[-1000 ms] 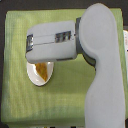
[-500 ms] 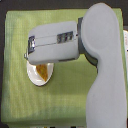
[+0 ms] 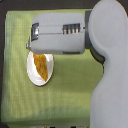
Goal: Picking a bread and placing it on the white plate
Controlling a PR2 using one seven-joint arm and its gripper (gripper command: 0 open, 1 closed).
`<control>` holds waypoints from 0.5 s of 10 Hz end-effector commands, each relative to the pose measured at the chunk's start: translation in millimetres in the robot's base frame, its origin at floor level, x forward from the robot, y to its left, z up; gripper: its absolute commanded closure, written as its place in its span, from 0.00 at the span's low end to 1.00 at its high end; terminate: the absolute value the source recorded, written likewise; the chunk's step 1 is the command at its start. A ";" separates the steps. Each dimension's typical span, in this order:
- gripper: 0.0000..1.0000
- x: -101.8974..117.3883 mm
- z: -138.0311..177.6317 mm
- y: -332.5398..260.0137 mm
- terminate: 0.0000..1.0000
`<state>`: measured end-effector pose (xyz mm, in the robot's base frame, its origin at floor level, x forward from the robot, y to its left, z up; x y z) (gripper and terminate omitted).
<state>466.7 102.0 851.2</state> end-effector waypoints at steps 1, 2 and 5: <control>0.00 26.6 74.5 -65.8 0.00; 0.00 23.0 80.1 -70.1 0.00; 0.00 5.3 86.5 -111.8 0.00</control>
<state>489.2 45.7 914.3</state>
